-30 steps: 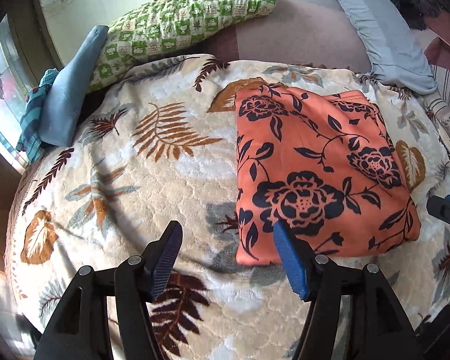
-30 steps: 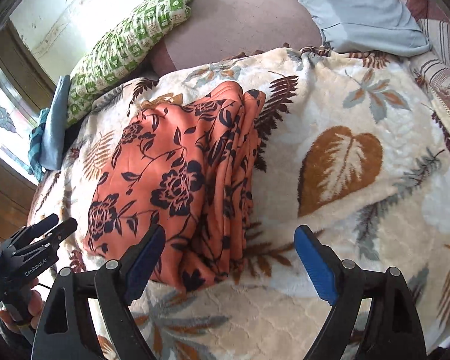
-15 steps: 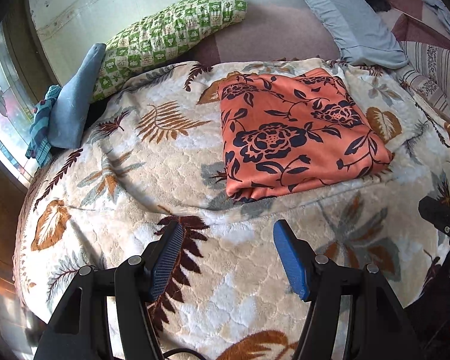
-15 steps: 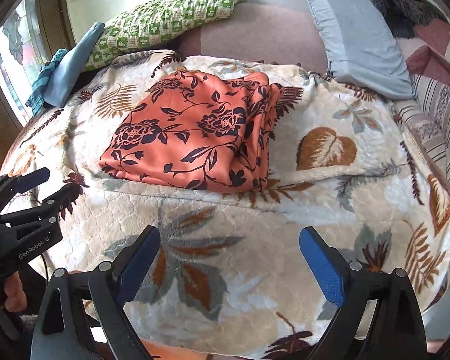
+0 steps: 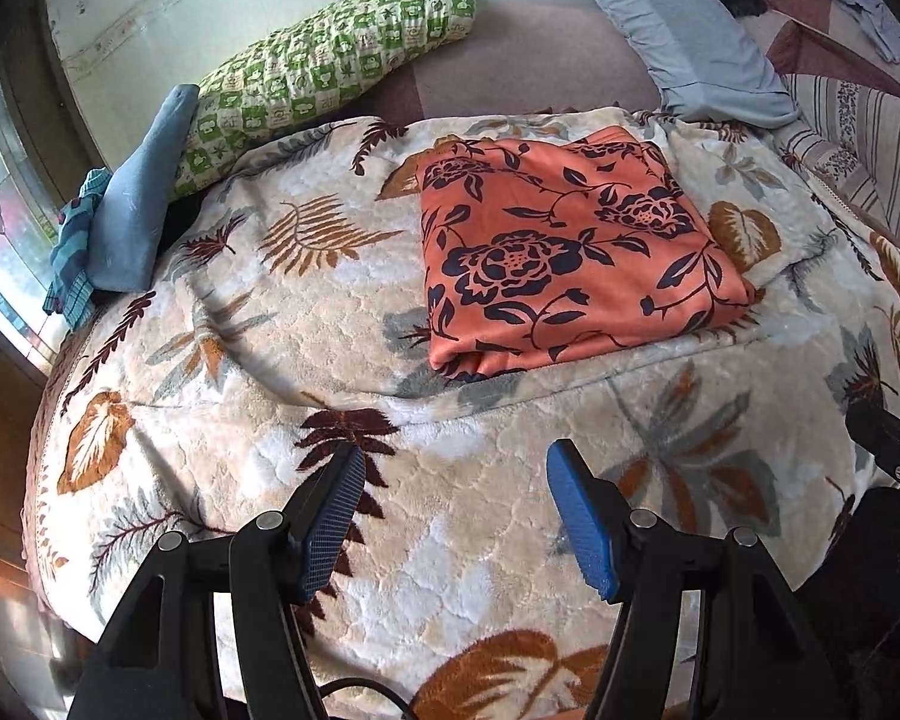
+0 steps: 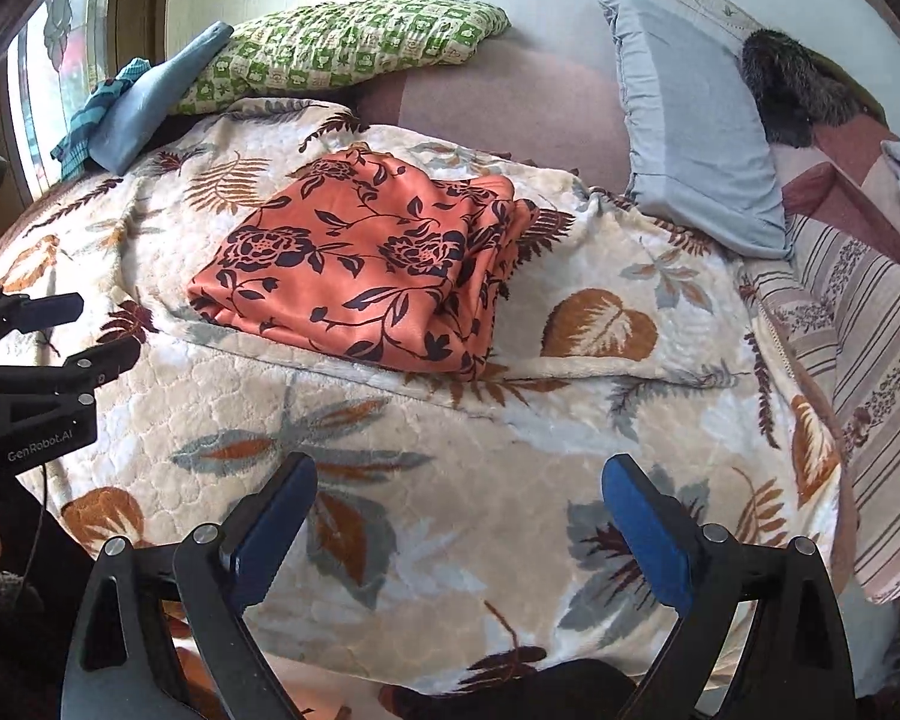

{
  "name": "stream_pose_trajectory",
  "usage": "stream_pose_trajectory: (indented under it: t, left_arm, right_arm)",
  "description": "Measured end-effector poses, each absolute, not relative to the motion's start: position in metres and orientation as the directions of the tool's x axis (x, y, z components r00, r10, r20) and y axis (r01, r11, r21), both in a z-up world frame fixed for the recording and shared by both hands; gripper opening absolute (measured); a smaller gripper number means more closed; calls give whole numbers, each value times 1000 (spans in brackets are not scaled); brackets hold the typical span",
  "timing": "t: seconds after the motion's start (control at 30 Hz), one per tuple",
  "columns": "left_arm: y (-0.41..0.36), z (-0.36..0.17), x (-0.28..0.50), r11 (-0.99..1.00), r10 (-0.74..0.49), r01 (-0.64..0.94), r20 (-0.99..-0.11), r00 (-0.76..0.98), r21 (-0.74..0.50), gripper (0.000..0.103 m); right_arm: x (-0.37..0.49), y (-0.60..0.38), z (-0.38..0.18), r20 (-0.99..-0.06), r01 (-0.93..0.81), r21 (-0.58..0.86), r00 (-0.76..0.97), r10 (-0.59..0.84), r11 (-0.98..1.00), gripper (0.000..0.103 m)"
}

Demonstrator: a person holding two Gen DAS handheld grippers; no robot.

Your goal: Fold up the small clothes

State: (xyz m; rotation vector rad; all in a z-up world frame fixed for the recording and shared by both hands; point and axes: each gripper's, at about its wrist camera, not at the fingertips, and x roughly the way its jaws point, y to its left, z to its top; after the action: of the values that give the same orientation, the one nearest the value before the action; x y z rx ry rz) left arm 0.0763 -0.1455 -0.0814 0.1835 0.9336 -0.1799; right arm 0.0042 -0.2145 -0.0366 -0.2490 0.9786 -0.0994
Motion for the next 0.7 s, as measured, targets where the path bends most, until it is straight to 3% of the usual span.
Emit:
stream_pose_trajectory:
  t: [0.27,0.7]
  left_arm:
    - [-148,-78,70,962,-122,270,-814,568,44,63]
    - [-153,-74,64,962,-124,269,-797,591,50,63]
  right_arm:
    - [6,-226,-39,-840,11,-163,523,-144,987,96]
    - [8,-230,-44,-856,32,-151,495,-147,988,96]
